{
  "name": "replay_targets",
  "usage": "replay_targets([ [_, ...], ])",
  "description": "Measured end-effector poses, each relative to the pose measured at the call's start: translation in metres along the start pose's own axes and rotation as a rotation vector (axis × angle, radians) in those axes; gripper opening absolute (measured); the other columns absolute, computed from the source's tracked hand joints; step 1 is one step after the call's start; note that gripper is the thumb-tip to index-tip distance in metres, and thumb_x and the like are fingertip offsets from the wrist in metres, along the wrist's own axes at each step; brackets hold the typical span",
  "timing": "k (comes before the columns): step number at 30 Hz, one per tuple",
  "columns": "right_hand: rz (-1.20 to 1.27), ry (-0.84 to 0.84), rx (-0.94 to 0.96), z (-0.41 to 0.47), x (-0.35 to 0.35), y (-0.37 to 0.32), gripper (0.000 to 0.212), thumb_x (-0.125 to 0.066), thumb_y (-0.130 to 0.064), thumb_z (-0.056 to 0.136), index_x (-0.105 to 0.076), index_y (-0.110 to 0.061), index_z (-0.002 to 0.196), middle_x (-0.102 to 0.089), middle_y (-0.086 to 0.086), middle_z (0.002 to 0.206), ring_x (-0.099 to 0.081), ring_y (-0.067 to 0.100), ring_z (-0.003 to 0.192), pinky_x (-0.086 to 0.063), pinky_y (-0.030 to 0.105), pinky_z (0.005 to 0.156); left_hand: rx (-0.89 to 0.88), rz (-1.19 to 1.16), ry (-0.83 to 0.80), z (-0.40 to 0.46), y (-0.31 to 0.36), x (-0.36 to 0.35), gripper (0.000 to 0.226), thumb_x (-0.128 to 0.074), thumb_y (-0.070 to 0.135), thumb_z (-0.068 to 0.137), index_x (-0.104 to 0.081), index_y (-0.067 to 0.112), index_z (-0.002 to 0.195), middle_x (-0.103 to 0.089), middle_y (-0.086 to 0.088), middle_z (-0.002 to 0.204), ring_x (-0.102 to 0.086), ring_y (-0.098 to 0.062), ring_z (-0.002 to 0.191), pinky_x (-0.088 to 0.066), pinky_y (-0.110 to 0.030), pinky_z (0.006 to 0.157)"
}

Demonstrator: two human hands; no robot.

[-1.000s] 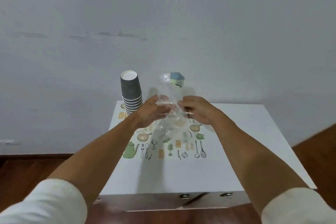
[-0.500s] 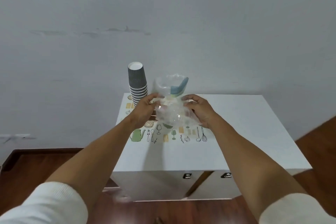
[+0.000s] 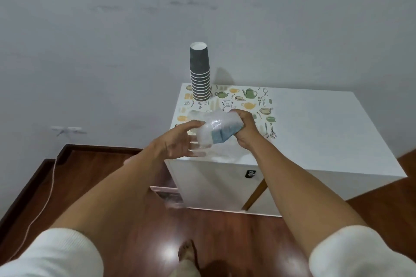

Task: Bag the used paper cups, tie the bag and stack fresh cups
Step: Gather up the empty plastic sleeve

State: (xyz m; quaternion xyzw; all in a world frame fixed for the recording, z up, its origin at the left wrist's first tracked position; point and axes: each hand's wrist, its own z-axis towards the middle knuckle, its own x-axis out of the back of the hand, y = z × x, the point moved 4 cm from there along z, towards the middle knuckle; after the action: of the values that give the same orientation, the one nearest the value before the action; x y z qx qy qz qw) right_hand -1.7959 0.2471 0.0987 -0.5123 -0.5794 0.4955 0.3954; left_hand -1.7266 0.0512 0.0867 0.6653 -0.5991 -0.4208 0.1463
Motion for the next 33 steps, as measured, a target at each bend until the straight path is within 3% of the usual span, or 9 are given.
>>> replay_targets([
  [5,0.109,0.030,-0.079,-0.001,-0.043,-0.003,0.028,-0.046,0.008,0.086,-0.066,-0.011,0.083,-0.063,0.004,0.080,-0.057,0.021,0.070,-0.046,0.021,0.052,-0.209,0.086,0.210,-0.024,0.005,0.045,0.021,-0.061,-0.005,0.095,-0.067,0.006,0.112,-0.071,-0.007,0.084,-0.071,-0.020,0.065,-0.064,-0.038,0.067],
  [7,0.142,-0.039,-0.172,0.000,-0.076,-0.002,0.026,-0.054,-0.026,0.090,-0.066,-0.022,0.113,-0.066,0.004,0.105,-0.065,0.026,0.091,-0.053,0.031,0.065,-0.268,0.107,0.269,-0.036,0.009,0.077,0.019,-0.059,-0.005,0.096,-0.069,0.006,0.108,-0.073,-0.004,0.077,-0.072,-0.016,0.063,-0.063,-0.035,0.062],
  [10,0.027,-0.268,-0.355,0.003,-0.131,0.005,0.078,-0.066,-0.077,0.067,-0.055,-0.039,0.135,-0.061,0.002,0.130,-0.058,0.026,0.117,-0.043,0.048,0.101,-0.308,0.140,0.338,-0.049,0.018,0.128,0.013,-0.060,0.000,0.098,-0.067,0.011,0.096,-0.067,0.002,0.069,-0.067,-0.010,0.058,-0.062,-0.035,0.062],
  [17,-0.062,-0.280,-0.289,0.012,-0.257,0.030,0.024,-0.068,-0.007,0.092,-0.063,-0.010,0.115,-0.067,0.012,0.115,-0.068,0.030,0.096,-0.061,0.049,0.080,-0.341,0.138,0.524,-0.071,0.044,0.252,0.011,-0.059,0.002,0.094,-0.063,0.012,0.094,-0.064,-0.014,0.108,-0.064,-0.029,0.094,-0.062,-0.042,0.065],
  [19,-0.163,-0.170,-0.186,0.020,-0.289,0.038,0.017,-0.065,-0.007,0.096,-0.063,0.003,0.110,-0.065,0.018,0.101,-0.066,0.030,0.081,-0.063,0.051,0.072,-0.337,0.100,0.547,-0.076,0.045,0.286,0.012,-0.063,0.015,0.094,-0.066,0.012,0.105,-0.064,-0.013,0.117,-0.061,-0.030,0.101,-0.062,-0.047,0.075],
  [21,-0.325,-0.064,-0.091,0.022,-0.313,0.046,0.024,-0.061,-0.012,0.099,-0.057,0.011,0.095,-0.049,0.014,0.081,-0.049,0.025,0.067,-0.059,0.038,0.059,-0.219,0.113,0.447,-0.076,0.036,0.311,0.056,-0.076,0.046,0.085,-0.062,0.014,0.129,-0.065,-0.007,0.127,-0.065,-0.028,0.110,-0.058,-0.053,0.093],
  [23,-0.383,0.012,-0.037,0.024,-0.328,0.057,0.030,-0.058,-0.018,0.102,-0.055,0.008,0.088,-0.043,0.012,0.076,-0.041,0.020,0.067,-0.043,0.030,0.060,-0.175,0.155,0.354,-0.075,0.023,0.325,0.074,-0.088,0.046,0.075,-0.059,0.008,0.132,-0.067,-0.007,0.121,-0.071,-0.027,0.103,-0.061,-0.047,0.086],
  [28,-0.076,-0.130,-0.358,0.029,-0.347,0.106,0.039,-0.063,-0.031,0.088,-0.060,-0.015,0.124,-0.060,0.006,0.123,-0.060,0.028,0.115,-0.053,0.044,0.094,-0.256,0.252,0.534,-0.052,0.005,0.355,0.042,-0.084,0.011,0.083,-0.065,0.005,0.119,-0.075,-0.012,0.107,-0.075,-0.029,0.094,-0.062,-0.036,0.074],
  [33,-0.230,0.140,-0.341,0.041,-0.330,0.182,0.043,-0.069,-0.005,0.087,-0.046,-0.018,0.121,-0.066,0.013,0.116,-0.069,0.029,0.101,-0.060,0.042,0.086,-0.106,0.202,0.610,0.003,-0.045,0.370,0.040,-0.072,0.012,0.090,-0.057,0.008,0.126,-0.070,-0.007,0.104,-0.073,-0.012,0.081,-0.059,-0.025,0.068],
])
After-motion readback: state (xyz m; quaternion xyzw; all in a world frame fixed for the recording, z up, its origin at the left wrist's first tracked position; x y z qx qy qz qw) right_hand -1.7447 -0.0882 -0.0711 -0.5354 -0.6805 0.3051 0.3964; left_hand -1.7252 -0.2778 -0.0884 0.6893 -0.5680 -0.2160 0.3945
